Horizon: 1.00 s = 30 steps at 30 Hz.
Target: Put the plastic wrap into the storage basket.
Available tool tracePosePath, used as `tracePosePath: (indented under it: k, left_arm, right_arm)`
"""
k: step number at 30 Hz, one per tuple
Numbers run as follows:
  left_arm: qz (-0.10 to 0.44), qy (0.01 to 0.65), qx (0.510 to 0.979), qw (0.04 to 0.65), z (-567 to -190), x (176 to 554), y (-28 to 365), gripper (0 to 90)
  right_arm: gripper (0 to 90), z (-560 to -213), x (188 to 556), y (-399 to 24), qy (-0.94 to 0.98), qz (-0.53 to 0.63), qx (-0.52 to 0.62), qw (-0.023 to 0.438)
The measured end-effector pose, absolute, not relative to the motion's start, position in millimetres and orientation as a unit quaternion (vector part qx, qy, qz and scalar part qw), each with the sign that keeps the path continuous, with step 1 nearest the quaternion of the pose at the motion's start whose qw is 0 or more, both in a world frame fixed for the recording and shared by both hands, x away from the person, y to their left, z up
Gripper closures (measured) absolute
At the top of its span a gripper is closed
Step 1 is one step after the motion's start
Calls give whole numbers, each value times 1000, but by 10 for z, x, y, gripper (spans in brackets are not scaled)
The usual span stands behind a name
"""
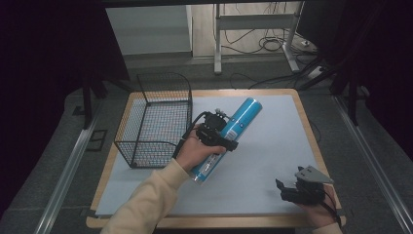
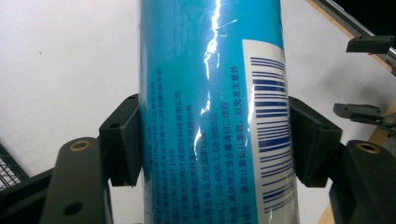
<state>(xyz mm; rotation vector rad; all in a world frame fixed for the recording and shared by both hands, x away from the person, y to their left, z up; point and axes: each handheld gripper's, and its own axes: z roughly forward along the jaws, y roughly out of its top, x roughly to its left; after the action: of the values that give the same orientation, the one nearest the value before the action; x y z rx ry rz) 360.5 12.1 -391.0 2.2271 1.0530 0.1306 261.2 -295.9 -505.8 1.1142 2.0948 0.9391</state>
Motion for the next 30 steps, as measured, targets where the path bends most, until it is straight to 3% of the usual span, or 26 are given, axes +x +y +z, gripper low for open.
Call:
tracePosePath:
  k: [30]
  left_arm:
    - [70, 400, 853, 327, -3632, 3934, 168, 315]
  right_arm:
    - [107, -5071, 2624, -2961, 788, 350, 416, 288]
